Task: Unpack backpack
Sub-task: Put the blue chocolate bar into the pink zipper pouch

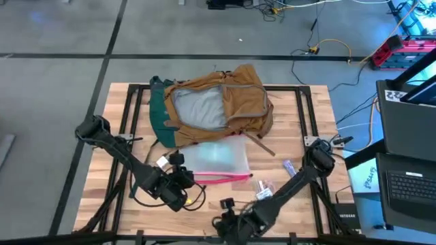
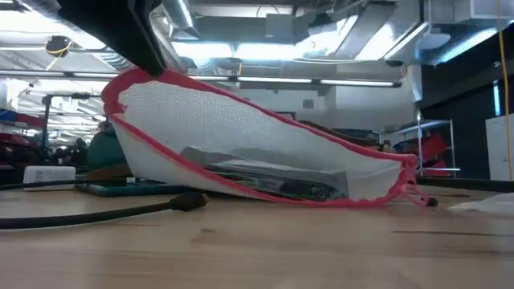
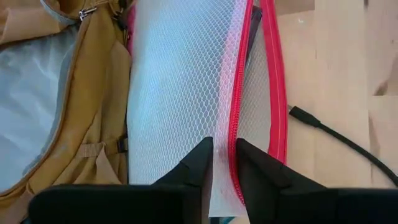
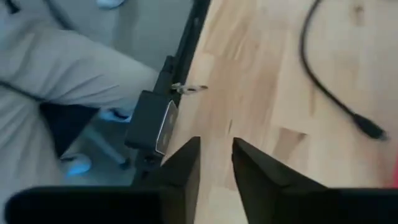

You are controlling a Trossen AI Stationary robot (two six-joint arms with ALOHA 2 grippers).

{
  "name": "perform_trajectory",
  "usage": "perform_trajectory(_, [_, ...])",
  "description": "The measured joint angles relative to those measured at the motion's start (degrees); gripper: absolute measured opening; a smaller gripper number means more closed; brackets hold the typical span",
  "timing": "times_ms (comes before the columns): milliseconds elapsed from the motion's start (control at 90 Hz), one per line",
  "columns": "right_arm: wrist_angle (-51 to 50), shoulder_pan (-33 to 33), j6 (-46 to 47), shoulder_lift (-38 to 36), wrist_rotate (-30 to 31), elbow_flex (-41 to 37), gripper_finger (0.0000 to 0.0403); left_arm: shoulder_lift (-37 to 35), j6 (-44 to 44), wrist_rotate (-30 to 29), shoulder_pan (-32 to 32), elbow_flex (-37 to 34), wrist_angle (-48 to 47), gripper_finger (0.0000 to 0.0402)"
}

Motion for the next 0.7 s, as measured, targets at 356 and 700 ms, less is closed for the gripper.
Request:
perform_trajectory(356, [7.6, -10.0, 0.1, 0.0, -24.2, -10.6, 0.0005, 0.0, -0.1, 0.0, -0.3, 0.0, -0.2, 0.0054])
perform_trajectory(700, [32.4, -12.6, 3.1, -21.0, -13.3, -41.0, 0.0001, 0.0, -0.6, 0.1, -0.6, 0.0, -0.5, 0.0054])
